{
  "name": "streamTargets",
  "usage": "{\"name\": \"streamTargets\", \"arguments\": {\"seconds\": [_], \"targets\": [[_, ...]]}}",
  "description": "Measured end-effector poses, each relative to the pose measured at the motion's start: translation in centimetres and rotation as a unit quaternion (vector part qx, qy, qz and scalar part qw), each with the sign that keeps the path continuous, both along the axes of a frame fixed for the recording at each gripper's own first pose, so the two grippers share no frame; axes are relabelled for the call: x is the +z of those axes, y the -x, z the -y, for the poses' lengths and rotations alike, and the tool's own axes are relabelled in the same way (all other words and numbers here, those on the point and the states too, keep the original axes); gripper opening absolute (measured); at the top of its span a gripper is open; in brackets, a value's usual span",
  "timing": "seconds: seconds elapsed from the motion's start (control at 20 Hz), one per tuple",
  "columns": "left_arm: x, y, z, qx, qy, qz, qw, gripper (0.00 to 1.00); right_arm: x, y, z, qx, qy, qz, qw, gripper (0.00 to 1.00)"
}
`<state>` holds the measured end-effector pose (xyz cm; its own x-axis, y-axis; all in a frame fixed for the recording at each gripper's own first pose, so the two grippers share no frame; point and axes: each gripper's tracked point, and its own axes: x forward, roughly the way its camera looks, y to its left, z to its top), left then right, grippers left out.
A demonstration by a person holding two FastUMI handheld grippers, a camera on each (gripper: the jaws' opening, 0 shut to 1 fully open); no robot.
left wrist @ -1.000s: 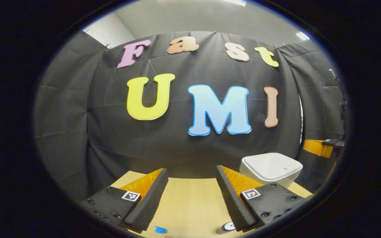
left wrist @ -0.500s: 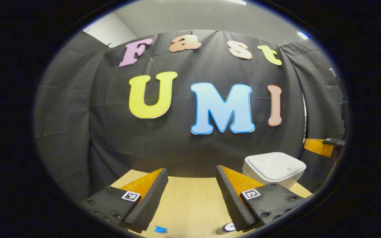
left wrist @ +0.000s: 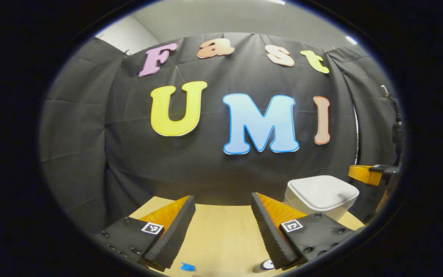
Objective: Press the lid of the desktop garbage bin to open it, pick up the crumpled paper on the desktop and throw it into the bin, then pick up the pop can on the desktop and drop it into the bin, and finally close the garbage bin lid.
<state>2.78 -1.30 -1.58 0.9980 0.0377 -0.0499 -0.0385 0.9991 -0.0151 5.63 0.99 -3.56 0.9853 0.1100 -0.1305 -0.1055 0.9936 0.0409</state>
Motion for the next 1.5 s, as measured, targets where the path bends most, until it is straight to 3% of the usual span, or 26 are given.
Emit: {"name": "streamTargets", "arguments": {"seconds": [0.65, 1.5], "targets": [[-0.8, 0.0, -0.7, 0.013, -0.003, -0.013, 1.0, 0.96, -6.1, -1.6, -0.1, 0.007, -0.004, -0.071, 0.997, 0.0], [-1.0, 0.6, -0.6, 0.009, 0.001, -0.019, 1.0, 0.96, -5.5, -1.1, 0.2, 0.0, -0.007, -0.043, 0.999, 0.0]]}}
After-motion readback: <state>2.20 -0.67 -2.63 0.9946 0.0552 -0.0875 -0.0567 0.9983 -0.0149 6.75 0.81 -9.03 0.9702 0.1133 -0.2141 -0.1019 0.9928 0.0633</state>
